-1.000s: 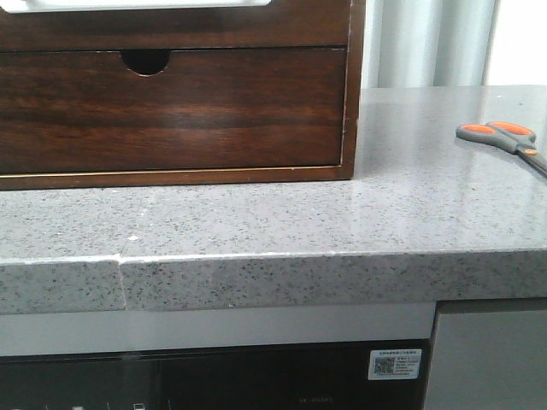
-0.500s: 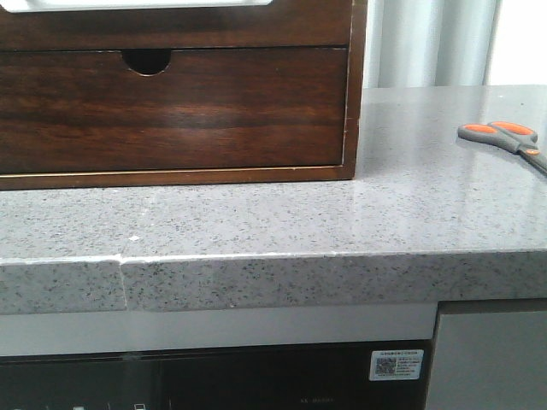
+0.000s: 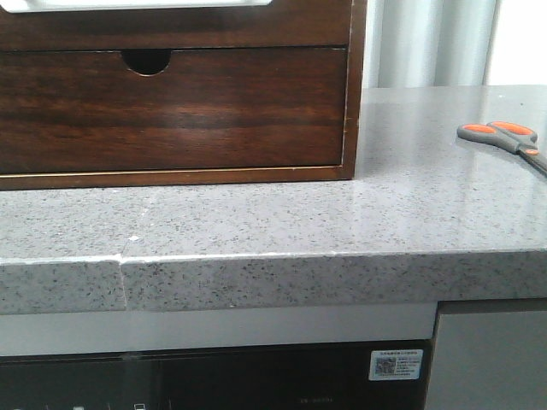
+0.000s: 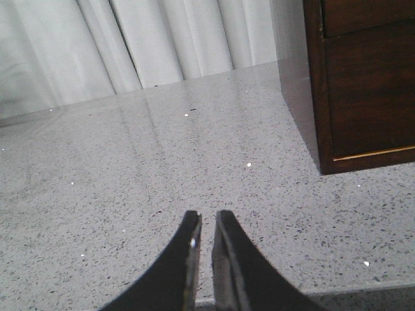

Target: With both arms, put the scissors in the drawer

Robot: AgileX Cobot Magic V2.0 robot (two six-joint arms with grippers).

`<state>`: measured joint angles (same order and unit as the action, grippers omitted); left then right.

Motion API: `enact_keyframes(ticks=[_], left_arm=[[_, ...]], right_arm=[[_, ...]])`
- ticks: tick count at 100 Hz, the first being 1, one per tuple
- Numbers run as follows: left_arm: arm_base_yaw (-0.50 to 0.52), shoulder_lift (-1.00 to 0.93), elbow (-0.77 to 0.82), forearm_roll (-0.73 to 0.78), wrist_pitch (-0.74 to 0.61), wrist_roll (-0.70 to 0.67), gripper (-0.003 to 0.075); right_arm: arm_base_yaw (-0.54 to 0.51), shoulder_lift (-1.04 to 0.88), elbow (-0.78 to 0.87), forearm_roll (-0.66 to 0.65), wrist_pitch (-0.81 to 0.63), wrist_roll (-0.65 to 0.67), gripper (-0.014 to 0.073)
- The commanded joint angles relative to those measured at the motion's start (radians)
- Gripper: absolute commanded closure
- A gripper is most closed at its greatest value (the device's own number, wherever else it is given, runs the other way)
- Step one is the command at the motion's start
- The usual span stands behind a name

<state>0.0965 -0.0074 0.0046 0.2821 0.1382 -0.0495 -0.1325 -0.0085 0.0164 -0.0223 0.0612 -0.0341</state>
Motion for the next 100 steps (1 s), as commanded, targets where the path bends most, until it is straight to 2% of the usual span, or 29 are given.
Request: enact_keyframes(ticks=[1,100], left_arm=[[0.002,-0.032,0.014,-0.009,-0.084,-0.009,0.0717],[0.002,-0.032,0.014,-0.052,-0.097,-0.009,0.0717]], right_arm=[[-0.006,-0.021,0.013,-0.012,-0.056,-0.006,0.0699],[-0.006,-0.021,0.013,-0.012,-0.061,-0.006,0.0699]])
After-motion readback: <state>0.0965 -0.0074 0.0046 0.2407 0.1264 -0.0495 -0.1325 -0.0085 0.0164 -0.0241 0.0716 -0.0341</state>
